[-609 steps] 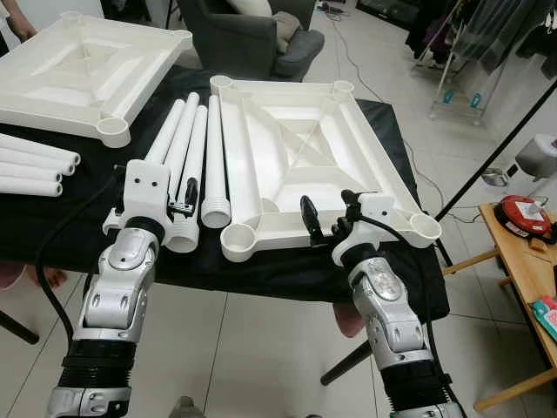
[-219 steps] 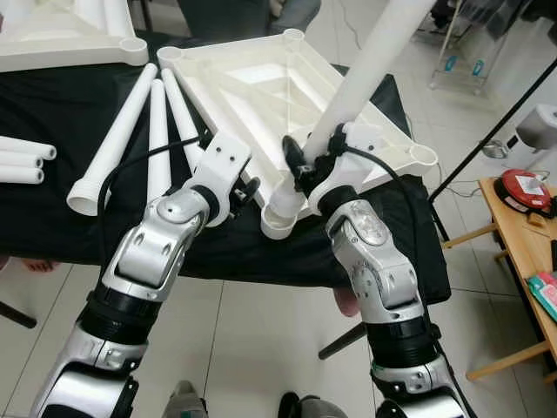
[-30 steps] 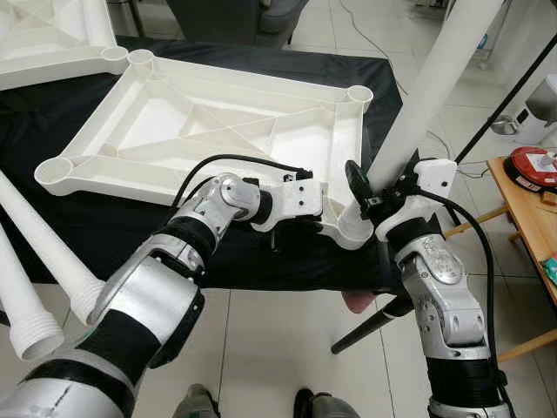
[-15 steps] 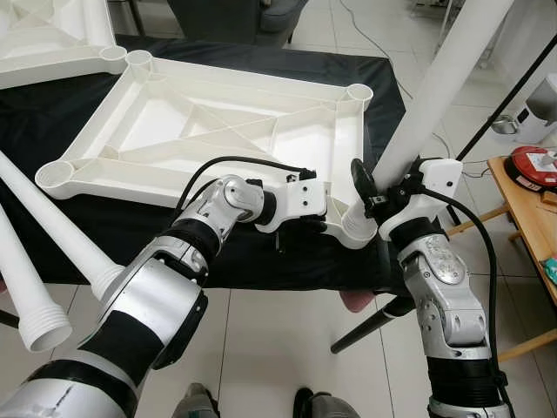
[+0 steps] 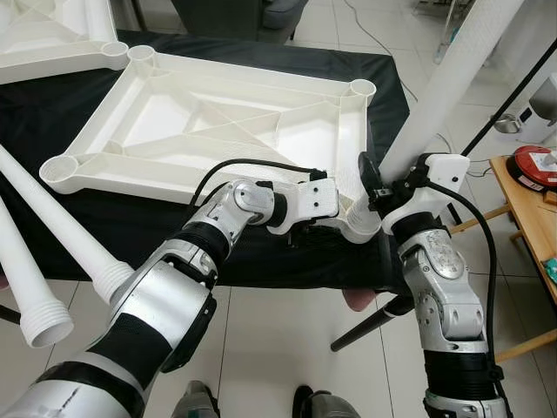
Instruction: Building children table
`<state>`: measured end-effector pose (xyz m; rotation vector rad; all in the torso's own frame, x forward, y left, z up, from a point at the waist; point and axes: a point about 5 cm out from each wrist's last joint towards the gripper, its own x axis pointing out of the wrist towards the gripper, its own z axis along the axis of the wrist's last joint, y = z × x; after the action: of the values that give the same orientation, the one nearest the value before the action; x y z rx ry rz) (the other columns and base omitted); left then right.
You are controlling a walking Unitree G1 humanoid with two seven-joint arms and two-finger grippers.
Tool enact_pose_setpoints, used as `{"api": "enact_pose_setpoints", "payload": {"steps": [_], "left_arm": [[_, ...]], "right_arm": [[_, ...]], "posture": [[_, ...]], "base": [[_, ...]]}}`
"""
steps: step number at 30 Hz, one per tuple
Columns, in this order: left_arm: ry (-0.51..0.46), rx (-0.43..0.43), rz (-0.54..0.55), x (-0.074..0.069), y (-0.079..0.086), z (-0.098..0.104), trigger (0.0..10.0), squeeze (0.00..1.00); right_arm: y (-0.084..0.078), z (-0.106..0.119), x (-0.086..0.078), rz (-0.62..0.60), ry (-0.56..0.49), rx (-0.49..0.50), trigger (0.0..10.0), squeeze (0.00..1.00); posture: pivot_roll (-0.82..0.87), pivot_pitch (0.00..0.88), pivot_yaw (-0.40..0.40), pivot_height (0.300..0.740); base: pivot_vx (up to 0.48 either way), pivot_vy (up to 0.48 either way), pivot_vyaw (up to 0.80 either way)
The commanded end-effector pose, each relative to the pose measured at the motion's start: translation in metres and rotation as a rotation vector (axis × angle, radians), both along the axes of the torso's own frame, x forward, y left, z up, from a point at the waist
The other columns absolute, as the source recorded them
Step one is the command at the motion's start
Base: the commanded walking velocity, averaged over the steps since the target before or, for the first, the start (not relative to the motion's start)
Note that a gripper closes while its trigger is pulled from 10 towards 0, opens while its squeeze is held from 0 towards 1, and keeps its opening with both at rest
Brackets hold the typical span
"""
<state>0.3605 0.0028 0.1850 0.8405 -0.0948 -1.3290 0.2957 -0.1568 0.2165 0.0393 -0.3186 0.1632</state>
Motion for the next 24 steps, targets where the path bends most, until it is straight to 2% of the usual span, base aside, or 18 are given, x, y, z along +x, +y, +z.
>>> {"api": "enact_pose_setpoints", "payload": {"steps": [1,4,11,12,18,23,24], "left_arm": [[-0.027,0.060,-0.001,-0.002,0.003,-0.012,10.0,0.00],[-0.051,0.070,-0.002,-0.003,0.002,-0.013,10.0,0.00],[-0.097,0.023,0.064,0.003,-0.001,-0.003,10.0,0.00],[-0.086,0.032,0.077,0.004,0.000,-0.004,0.0,0.00],[-0.031,0.061,0.042,0.001,0.003,-0.011,0.0,0.00],[-0.022,0.065,0.016,-0.001,0.003,-0.013,0.0,0.00],[-0.018,0.075,-0.023,-0.004,0.004,-0.014,0.0,0.00]], "right_arm": [[-0.004,-0.019,0.003,-0.012,0.103,0.049,10.0,0.00],[-0.005,-0.019,0.003,-0.012,0.100,0.049,10.0,0.00],[-0.008,-0.021,0.004,-0.043,0.093,0.008,10.0,0.00],[-0.008,-0.023,0.004,-0.059,0.099,-0.004,10.0,0.00],[-0.009,-0.029,0.004,-0.101,0.121,-0.004,10.0,0.00],[-0.008,-0.030,0.004,-0.106,0.126,0.000,10.0,0.00],[-0.008,-0.031,0.004,-0.104,0.130,0.001,10.0,0.00]], "posture": [[0.10,0.175,-0.008,0.740],[0.10,0.171,-0.009,0.740],[0.10,0.165,-0.013,0.740],[0.10,0.165,-0.013,0.740],[0.10,0.160,-0.015,0.740],[0.10,0.160,-0.015,0.740],[0.10,0.160,-0.015,0.740]], "base": [[0.000,0.000,0.00],[0.000,0.000,0.00],[0.000,0.000,0.00],[0.000,0.000,0.00],[0.000,0.000,0.00],[0.000,0.000,0.00],[0.000,0.000,0.00]]}}
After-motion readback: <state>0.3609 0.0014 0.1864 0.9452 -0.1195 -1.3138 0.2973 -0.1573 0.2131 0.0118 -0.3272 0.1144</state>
